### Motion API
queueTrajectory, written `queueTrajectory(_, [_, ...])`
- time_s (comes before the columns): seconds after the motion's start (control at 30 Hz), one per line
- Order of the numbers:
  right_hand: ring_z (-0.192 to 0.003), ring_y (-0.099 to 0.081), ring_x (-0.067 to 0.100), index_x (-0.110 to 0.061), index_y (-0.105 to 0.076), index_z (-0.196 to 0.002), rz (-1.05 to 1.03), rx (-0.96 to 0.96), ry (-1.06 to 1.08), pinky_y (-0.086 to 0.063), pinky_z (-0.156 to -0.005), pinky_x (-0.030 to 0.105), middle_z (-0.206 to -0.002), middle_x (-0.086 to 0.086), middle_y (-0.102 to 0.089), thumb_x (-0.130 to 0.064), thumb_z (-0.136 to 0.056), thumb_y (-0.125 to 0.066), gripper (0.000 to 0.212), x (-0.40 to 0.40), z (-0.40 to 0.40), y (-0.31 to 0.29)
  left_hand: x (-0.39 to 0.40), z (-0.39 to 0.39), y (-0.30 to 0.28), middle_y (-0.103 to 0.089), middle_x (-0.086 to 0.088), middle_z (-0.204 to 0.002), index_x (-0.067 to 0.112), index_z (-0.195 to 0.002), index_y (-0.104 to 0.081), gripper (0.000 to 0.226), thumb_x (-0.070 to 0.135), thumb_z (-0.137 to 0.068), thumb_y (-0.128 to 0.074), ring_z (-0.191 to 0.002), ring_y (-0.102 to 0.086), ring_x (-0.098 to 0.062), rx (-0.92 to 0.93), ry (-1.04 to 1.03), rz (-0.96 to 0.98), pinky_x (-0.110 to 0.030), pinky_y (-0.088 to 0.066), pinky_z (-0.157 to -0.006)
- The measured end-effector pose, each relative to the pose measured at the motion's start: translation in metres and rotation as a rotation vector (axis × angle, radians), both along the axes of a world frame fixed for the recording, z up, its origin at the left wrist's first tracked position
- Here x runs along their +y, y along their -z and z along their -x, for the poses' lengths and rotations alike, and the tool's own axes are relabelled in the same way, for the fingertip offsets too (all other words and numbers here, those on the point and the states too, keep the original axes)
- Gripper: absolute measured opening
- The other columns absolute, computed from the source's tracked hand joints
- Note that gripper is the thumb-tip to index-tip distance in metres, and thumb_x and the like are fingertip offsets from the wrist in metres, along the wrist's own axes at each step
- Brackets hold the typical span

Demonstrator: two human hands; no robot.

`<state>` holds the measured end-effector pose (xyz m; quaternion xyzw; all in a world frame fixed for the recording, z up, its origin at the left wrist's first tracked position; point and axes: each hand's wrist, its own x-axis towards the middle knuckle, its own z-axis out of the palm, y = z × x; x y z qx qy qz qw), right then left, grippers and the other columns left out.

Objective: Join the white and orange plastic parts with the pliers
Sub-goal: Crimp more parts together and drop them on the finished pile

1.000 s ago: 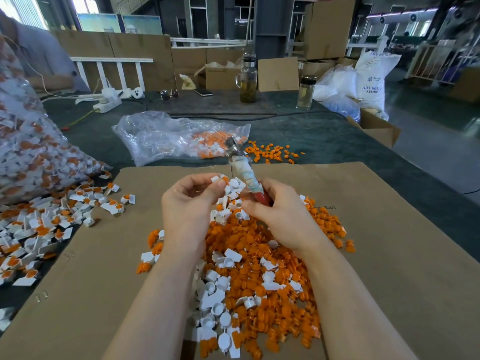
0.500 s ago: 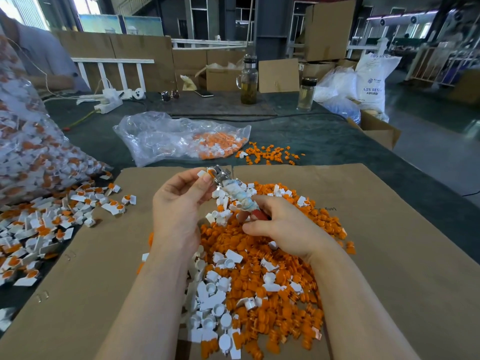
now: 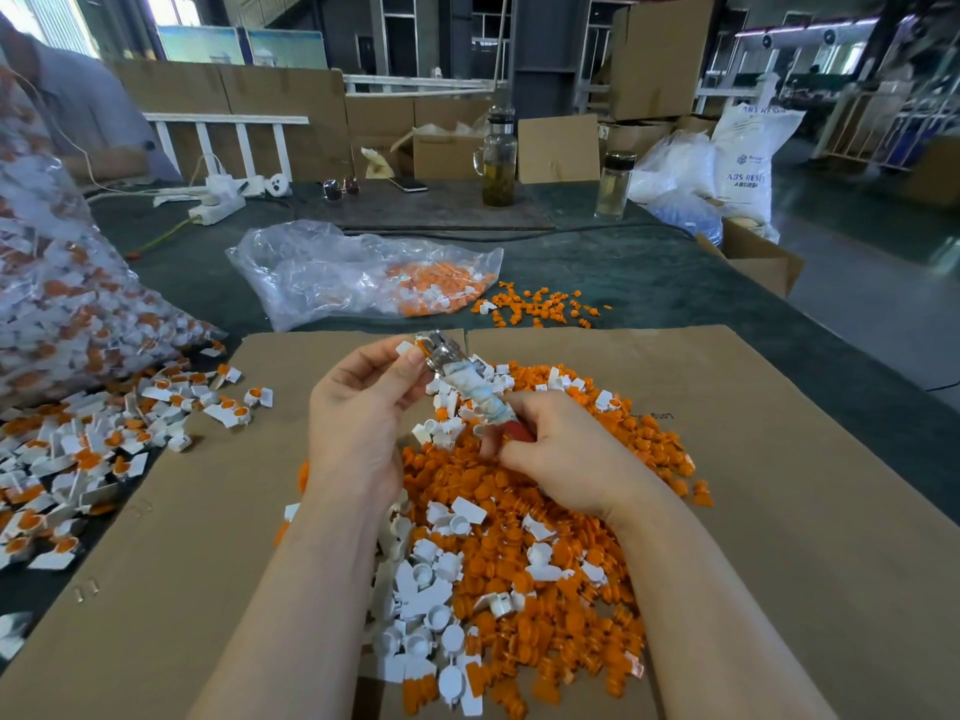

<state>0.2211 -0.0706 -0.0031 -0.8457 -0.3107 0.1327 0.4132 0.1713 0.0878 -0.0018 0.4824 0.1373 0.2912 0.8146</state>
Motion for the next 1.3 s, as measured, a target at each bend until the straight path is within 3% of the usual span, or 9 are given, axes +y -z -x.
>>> queueTrajectory(0.2, [-0.058, -0.055, 0.010, -0.022, -0.064, -0.088, 0.027, -0.142, 0.101, -0.044, -0.054, 0.033, -0.076, -0.002, -0.064, -0.023, -0.089, -0.059, 0.005, 0.003, -0.005, 0.009, 0.015, 0.004, -0.001, -0.078, -0.003, -0.089, 0.011, -0.097, -0.070, 0.023, 0.011, -0.074, -0.073, -0.081, -0.074, -0.010, 0.097, 0.008, 0.222, -0.022, -0.061, -0.071])
queueTrajectory(0.33, [-0.054, -0.052, 0.009, -0.026, -0.053, -0.070, 0.106, -0.265, 0.316, -0.036, -0.048, 0.026, -0.064, -0.005, -0.056, -0.031, -0.092, -0.056, 0.023, -0.002, -0.014, 0.015, 0.040, 0.011, 0.000, -0.078, -0.005, -0.085, 0.007, -0.104, -0.066, 0.018, 0.011, -0.087, -0.068, -0.080, -0.075, -0.011, 0.130, -0.178, 0.562, -0.019, -0.059, -0.066])
queueTrajectory(0.63, [-0.062, -0.055, 0.012, -0.025, -0.050, -0.074, 0.357, -0.283, 0.504, -0.035, -0.047, 0.025, -0.071, -0.005, -0.055, -0.038, -0.088, -0.059, 0.021, -0.006, -0.021, 0.022, 0.073, 0.020, 0.010, -0.075, -0.014, -0.093, 0.003, -0.119, -0.058, 0.022, 0.009, -0.099, -0.051, -0.078, -0.076, -0.017, -0.139, -0.384, 1.040, -0.028, -0.060, -0.057])
queueTrajectory(0.73, [-0.064, -0.053, 0.011, -0.023, -0.054, -0.084, 0.399, -0.300, 0.516, -0.033, -0.046, 0.024, -0.074, -0.006, -0.053, -0.038, -0.088, -0.059, 0.016, -0.006, -0.021, 0.022, 0.071, 0.020, 0.009, -0.074, -0.014, -0.101, 0.003, -0.126, -0.057, 0.028, 0.011, -0.100, -0.051, -0.080, -0.076, -0.018, -0.179, -0.399, 1.049, -0.029, -0.061, -0.062])
queueTrajectory(0.87, [-0.064, -0.052, 0.009, -0.024, -0.055, -0.085, 0.399, -0.342, 0.530, -0.034, -0.046, 0.023, -0.074, -0.008, -0.053, -0.037, -0.089, -0.058, 0.014, -0.002, -0.021, 0.023, 0.065, 0.021, 0.005, -0.065, -0.017, -0.122, 0.006, -0.137, -0.050, 0.035, 0.012, -0.103, -0.042, -0.108, -0.068, -0.024, -0.266, -0.409, 1.040, -0.034, -0.058, -0.090])
queueTrajectory(0.93, [-0.064, -0.051, 0.008, -0.025, -0.056, -0.087, 0.398, -0.358, 0.535, -0.034, -0.045, 0.023, -0.074, -0.009, -0.052, -0.038, -0.089, -0.059, 0.014, 0.000, -0.021, 0.025, 0.059, 0.021, -0.001, -0.069, -0.008, -0.114, 0.013, -0.128, -0.057, 0.028, 0.015, -0.102, -0.048, -0.096, -0.071, -0.015, -0.065, -0.394, 0.839, -0.027, -0.058, -0.086])
queueTrajectory(1.03, [-0.066, -0.051, 0.010, -0.027, -0.060, -0.097, 0.411, -0.378, 0.541, -0.034, -0.045, 0.023, -0.077, -0.011, -0.052, -0.042, -0.088, -0.060, 0.018, 0.004, -0.020, 0.028, 0.044, 0.018, -0.007, -0.073, 0.008, -0.093, 0.025, -0.098, -0.067, 0.007, 0.021, -0.092, -0.067, -0.082, -0.068, -0.003, 0.389, -0.283, 0.194, -0.022, -0.055, -0.070])
queueTrajectory(1.23, [-0.063, -0.049, 0.010, -0.029, -0.061, -0.094, 0.430, -0.395, 0.508, -0.030, -0.044, 0.022, -0.075, -0.011, -0.051, -0.046, -0.086, -0.061, 0.019, 0.009, -0.019, 0.031, -0.003, 0.000, 0.006, -0.063, 0.023, -0.083, 0.038, -0.078, -0.065, 0.018, 0.029, -0.093, -0.066, -0.088, -0.061, -0.005, 0.552, 0.045, -0.958, -0.028, -0.048, -0.078])
queueTrajectory(1.3, [-0.058, -0.045, 0.007, -0.027, -0.059, -0.087, 0.439, -0.386, 0.507, -0.028, -0.043, 0.021, -0.072, -0.011, -0.051, -0.042, -0.085, -0.061, 0.015, 0.010, -0.019, 0.032, -0.008, -0.008, 0.013, -0.060, 0.021, -0.089, 0.040, -0.083, -0.067, 0.011, 0.034, -0.093, -0.064, -0.101, -0.060, -0.014, 0.617, 0.036, -1.196, -0.042, -0.043, -0.099])
